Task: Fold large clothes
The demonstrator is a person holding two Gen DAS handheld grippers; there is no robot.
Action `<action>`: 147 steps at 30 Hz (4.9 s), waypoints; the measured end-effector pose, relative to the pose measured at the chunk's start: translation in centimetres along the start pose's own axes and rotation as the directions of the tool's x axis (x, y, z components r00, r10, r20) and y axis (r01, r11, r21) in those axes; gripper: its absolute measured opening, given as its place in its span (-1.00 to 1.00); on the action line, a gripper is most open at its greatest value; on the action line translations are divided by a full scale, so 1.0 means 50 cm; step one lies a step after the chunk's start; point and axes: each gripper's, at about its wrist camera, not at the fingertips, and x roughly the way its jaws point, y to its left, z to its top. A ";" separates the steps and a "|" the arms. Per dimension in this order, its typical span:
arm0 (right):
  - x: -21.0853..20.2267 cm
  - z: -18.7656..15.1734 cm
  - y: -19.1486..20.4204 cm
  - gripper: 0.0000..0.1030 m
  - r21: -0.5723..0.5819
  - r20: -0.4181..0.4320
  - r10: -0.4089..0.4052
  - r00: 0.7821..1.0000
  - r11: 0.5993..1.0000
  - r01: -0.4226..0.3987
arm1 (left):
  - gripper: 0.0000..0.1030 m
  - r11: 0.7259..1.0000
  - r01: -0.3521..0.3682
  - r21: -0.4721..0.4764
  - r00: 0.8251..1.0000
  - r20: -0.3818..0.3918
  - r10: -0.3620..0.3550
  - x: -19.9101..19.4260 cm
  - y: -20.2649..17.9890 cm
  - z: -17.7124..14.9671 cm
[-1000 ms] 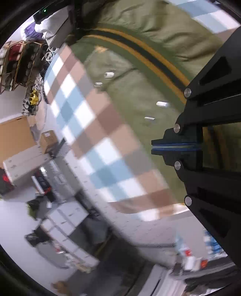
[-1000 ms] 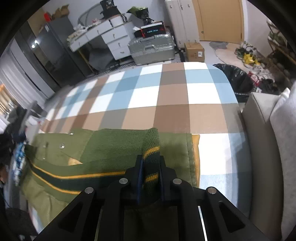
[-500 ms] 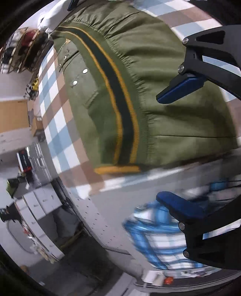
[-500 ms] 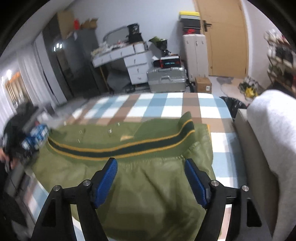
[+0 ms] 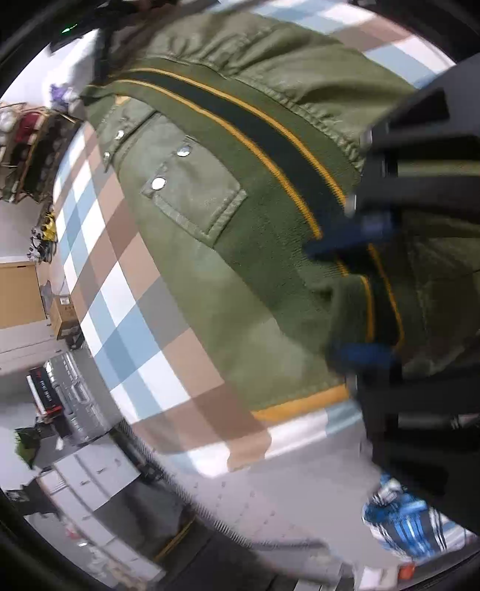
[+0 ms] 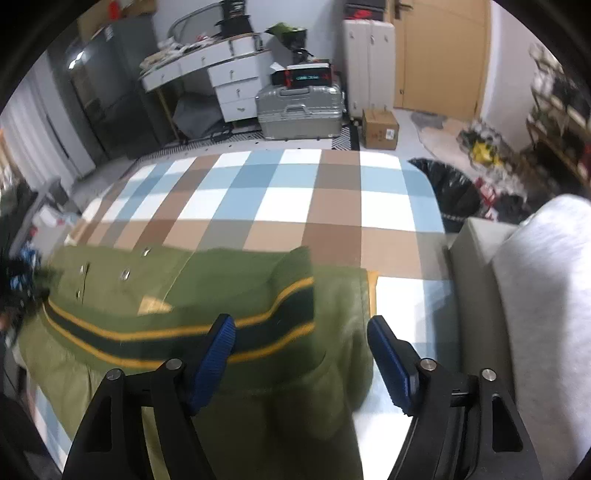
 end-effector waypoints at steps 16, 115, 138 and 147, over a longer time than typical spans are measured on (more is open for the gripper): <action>-0.133 0.008 0.044 -0.88 -0.053 0.196 0.006 0.980 0.999 0.004 | -0.90 0.957 -0.288 -0.027 0.947 0.143 0.289 -0.167 -0.040 0.056; -0.022 -0.247 -0.058 -1.00 0.460 0.189 0.143 0.972 0.861 -0.216 | 0.99 0.882 -0.063 -0.467 0.949 0.246 0.198 0.034 -0.163 -0.112; -0.143 -0.285 0.002 -0.55 0.202 0.522 0.281 0.805 0.876 -0.437 | 0.95 0.986 -0.048 -0.157 0.989 0.128 0.069 0.086 -0.423 0.123; -0.118 -0.265 0.073 -0.61 0.165 0.382 0.151 0.912 0.960 -0.228 | 0.92 0.943 -0.100 -0.319 0.945 0.267 0.191 -0.027 -0.302 -0.008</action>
